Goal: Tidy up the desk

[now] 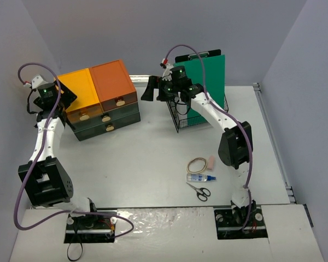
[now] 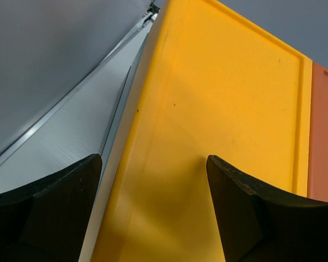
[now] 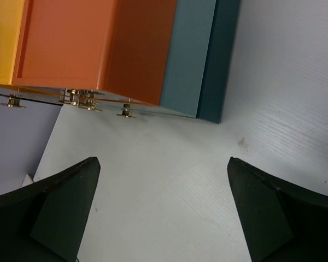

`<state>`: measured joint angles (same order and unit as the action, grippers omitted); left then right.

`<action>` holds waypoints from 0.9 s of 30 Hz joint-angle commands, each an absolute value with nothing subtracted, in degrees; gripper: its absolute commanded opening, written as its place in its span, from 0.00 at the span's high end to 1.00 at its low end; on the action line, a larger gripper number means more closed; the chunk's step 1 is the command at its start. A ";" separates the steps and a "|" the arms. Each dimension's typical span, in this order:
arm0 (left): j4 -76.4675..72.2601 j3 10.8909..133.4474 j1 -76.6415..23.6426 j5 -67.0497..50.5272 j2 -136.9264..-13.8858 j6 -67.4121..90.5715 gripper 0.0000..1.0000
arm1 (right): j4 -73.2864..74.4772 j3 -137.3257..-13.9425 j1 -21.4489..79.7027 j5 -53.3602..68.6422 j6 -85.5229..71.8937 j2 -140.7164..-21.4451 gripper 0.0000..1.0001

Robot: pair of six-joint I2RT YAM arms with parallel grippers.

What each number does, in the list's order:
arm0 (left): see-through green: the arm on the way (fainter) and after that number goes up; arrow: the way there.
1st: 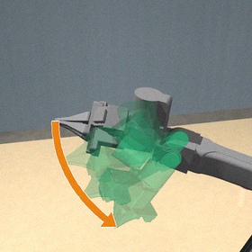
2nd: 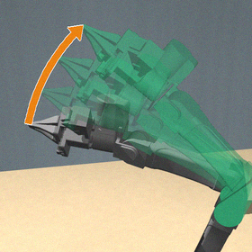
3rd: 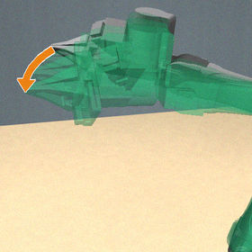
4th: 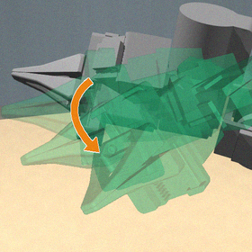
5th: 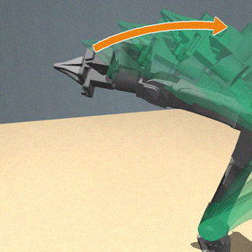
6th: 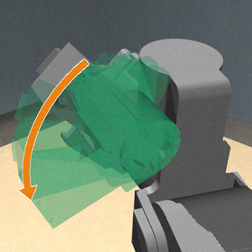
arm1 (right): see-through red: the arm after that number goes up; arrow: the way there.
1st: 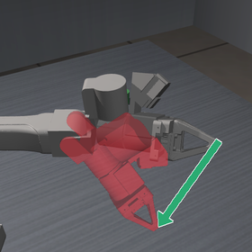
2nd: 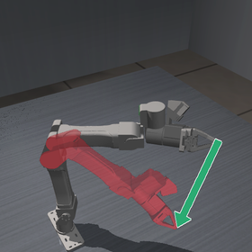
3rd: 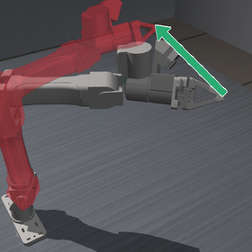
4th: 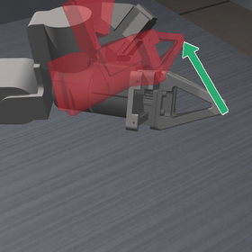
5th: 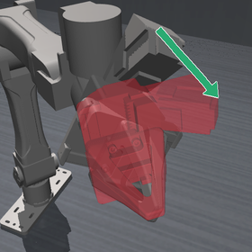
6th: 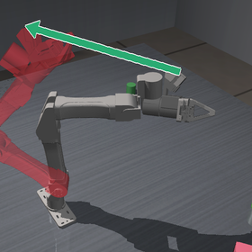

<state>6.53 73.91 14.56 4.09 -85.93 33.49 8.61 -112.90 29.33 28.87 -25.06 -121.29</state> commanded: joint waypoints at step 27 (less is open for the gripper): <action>-0.81 74.27 17.31 -6.86 -87.18 37.49 0.27 | -24.45 -128.19 31.00 38.81 -42.10 -132.56 0.00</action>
<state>3.44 73.12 17.00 -5.15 -87.58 36.80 -16.68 -122.08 30.46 35.77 -38.20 -132.49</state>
